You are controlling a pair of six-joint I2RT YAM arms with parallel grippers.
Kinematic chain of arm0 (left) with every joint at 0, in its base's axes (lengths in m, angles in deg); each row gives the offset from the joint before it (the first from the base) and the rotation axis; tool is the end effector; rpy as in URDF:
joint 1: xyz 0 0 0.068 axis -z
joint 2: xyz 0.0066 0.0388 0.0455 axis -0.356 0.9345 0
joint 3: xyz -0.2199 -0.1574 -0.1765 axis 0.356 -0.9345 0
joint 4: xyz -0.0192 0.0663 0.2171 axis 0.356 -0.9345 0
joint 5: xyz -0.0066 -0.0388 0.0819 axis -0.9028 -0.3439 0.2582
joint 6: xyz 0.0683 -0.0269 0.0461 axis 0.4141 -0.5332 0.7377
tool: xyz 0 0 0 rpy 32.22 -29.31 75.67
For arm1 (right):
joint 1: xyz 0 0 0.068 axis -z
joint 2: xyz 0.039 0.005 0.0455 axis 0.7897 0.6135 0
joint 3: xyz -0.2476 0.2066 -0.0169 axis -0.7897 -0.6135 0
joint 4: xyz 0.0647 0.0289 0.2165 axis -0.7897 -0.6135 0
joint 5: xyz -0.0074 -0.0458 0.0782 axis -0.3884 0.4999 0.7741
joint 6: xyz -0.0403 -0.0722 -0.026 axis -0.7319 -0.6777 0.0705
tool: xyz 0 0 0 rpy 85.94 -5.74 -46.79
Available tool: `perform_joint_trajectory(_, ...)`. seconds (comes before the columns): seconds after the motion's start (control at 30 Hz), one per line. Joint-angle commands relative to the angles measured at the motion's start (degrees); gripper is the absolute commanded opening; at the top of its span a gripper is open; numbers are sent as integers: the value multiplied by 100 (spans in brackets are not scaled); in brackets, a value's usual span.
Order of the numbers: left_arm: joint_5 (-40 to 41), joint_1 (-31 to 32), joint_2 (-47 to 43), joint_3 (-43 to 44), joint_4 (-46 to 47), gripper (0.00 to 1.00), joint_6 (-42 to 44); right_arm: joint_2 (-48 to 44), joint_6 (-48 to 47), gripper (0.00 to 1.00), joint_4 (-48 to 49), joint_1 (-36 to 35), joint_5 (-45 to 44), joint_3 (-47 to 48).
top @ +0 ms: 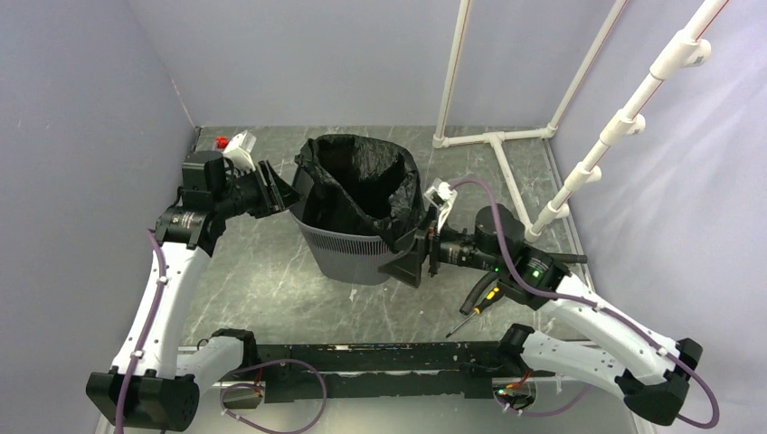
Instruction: Put the trash bags into the trash bin
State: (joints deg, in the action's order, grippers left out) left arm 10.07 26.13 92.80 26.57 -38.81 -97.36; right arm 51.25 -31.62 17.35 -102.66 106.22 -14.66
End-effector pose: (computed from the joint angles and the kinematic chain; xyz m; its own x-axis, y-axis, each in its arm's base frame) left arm 0.1746 -0.0547 0.3955 -0.6818 -0.3501 -0.6423 0.2141 0.7441 -0.6328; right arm 0.0771 0.1398 0.3982 -0.4966 0.0117 -0.8679 -0.8207 0.3194 0.4738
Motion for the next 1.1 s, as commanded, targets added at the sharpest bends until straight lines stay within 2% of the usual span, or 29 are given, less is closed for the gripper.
perform_joint_trajectory(0.0, -292, -1, 176, 298, -50, 45, 585, -352, -341, 84, -79, -21, 93, 279)
perform_joint_trajectory(0.17, -117, -1, 247, 425, -310, 41, 977, -957, -351, 85, -326, -21, -1987, 380)
perform_joint_trajectory(0.3, -127, -1, 260, 462, -225, 34, 1152, -1060, 166, 87, -635, -13, -4079, 476)
perform_joint_trajectory(0.4, -196, -1, 385, 576, -231, 30, 1319, -807, 537, 89, -899, -5, -4564, 602)
perform_joint_trajectory(0.5, -256, -1, 555, 720, -292, 27, 1555, -516, 1236, 86, -1171, 70, -4890, 637)
perform_joint_trajectory(0.6, -237, -1, 730, 879, -372, 26, 1712, -500, 1694, 81, -1068, 368, -4555, 417)
perform_joint_trajectory(0.77, -247, -1, 952, 1028, -340, 23, 1762, -979, 2261, 73, 294, 919, -2915, -563)
perform_joint_trajectory(0.9, -235, -1, 1052, 1134, -279, 21, 1772, -1130, 2524, 70, 869, 996, -2028, -1060)
perform_joint_trajectory(1.07, -336, -1, 1065, 1222, -64, 17, 1870, -1196, 2901, 65, 1524, 1005, -1448, -1534)
